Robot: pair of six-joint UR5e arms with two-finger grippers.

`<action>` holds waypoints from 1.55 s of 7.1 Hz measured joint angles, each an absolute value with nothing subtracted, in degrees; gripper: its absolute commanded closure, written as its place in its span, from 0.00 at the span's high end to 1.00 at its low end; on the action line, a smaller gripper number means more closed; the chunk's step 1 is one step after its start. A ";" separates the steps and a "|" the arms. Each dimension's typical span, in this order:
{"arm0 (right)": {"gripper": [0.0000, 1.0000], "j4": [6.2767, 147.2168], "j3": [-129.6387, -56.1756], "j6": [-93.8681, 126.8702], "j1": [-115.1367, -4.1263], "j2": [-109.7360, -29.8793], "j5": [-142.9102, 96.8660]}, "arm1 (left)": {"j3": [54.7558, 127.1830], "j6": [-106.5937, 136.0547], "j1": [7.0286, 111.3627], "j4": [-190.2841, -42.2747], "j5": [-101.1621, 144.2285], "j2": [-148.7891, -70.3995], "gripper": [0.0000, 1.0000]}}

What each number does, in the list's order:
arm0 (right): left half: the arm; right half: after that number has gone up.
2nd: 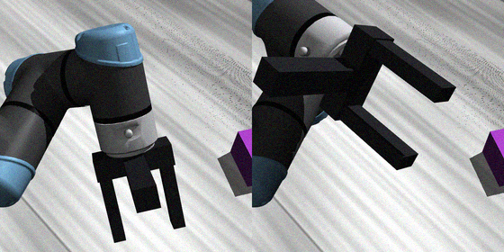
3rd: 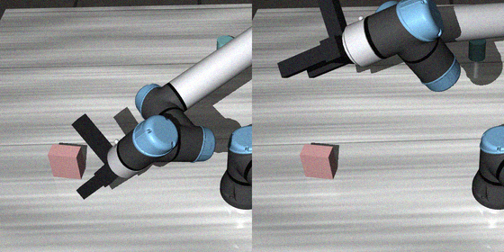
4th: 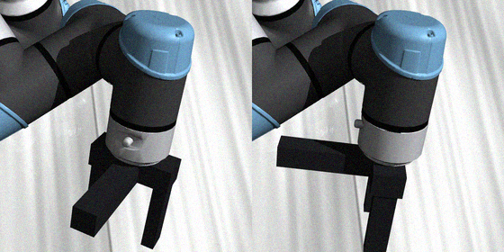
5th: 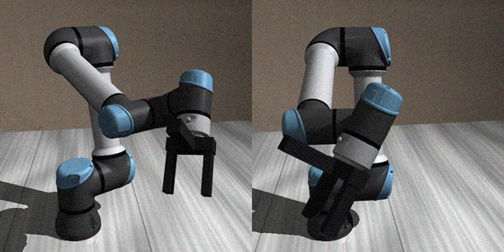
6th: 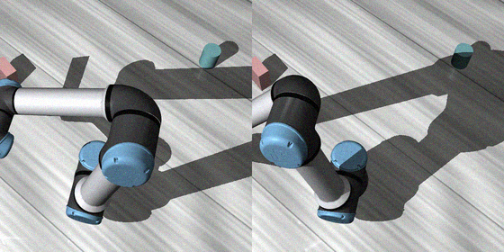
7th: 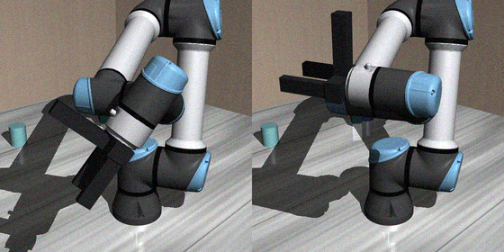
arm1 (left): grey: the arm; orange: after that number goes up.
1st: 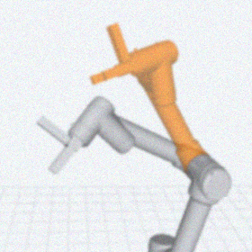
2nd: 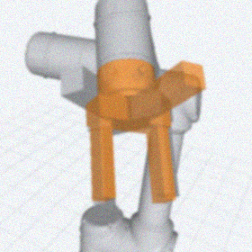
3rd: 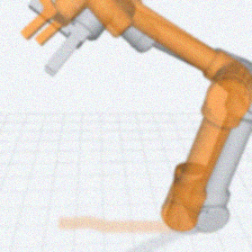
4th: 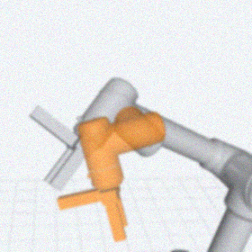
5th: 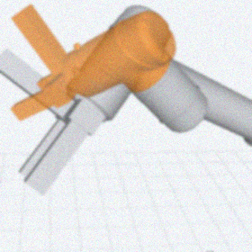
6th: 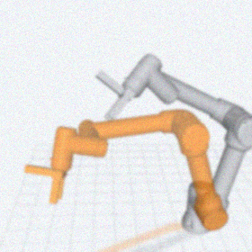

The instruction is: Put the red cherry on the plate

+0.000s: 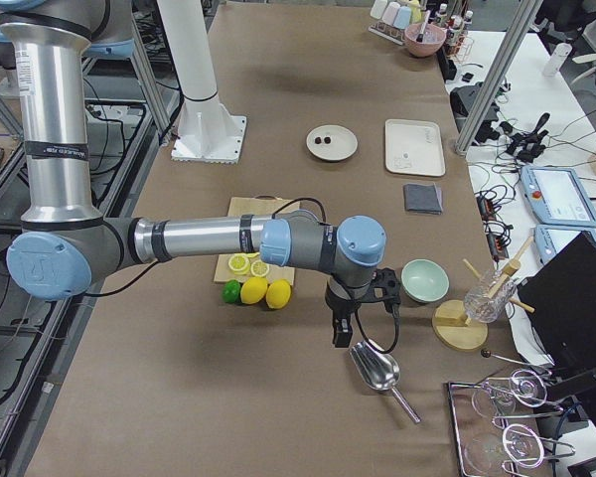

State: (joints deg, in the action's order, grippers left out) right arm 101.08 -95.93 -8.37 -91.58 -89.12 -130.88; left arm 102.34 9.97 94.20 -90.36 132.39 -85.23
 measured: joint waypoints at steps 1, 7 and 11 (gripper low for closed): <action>1.00 101.08 -95.98 -8.25 -91.58 -89.04 -131.23 | 102.06 9.94 94.22 -90.29 132.37 -85.26 0.98; 1.00 100.64 -96.52 -7.45 -91.58 -88.87 -131.56 | 101.36 10.05 94.09 -90.45 132.36 -85.55 0.98; 1.00 100.70 -97.75 -6.85 -91.58 -88.98 -131.57 | 101.27 10.33 93.33 -91.00 132.36 -85.60 0.98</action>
